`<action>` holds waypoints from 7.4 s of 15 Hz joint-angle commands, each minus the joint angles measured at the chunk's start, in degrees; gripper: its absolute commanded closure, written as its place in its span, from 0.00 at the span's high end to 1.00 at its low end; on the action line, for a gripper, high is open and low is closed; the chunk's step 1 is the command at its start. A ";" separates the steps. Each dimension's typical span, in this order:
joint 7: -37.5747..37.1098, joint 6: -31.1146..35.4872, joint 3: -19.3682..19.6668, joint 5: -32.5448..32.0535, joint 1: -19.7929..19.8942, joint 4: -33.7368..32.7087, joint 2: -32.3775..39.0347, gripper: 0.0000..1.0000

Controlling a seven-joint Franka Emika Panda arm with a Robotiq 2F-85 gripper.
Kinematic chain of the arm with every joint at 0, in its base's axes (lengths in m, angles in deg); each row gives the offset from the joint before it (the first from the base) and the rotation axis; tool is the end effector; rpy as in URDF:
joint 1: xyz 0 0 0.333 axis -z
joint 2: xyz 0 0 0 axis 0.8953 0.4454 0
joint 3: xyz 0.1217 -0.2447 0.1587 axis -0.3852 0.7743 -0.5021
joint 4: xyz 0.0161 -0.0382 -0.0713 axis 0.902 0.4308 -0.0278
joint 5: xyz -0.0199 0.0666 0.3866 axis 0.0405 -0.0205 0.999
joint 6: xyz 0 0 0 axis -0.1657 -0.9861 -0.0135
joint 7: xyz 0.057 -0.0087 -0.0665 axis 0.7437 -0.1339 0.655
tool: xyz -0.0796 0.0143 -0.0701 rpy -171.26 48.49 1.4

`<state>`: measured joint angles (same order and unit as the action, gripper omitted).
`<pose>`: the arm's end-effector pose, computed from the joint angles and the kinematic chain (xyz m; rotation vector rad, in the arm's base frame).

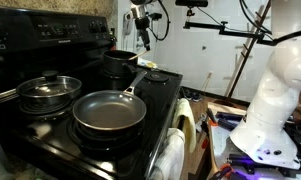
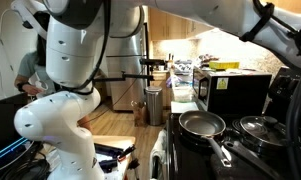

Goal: Remove the wooden spoon from the pot on the right side of the stove and place it on the left side of the countertop

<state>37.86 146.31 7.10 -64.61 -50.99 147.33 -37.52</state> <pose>0.6010 -0.2403 0.4090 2.9577 0.6811 -0.4515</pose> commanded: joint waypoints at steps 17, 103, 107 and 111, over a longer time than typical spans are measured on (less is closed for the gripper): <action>-2.19 -3.78 -0.57 -0.30 2.10 -2.85 3.38 0.67; 45.95 15.87 -15.58 6.56 -19.70 24.39 -16.69 0.07; 43.90 14.36 -19.31 8.55 -22.08 22.61 -13.42 0.07; 42.81 13.77 -22.57 13.47 -23.68 20.46 -10.21 0.07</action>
<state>80.75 161.88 -13.58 -54.98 -74.22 170.49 -49.92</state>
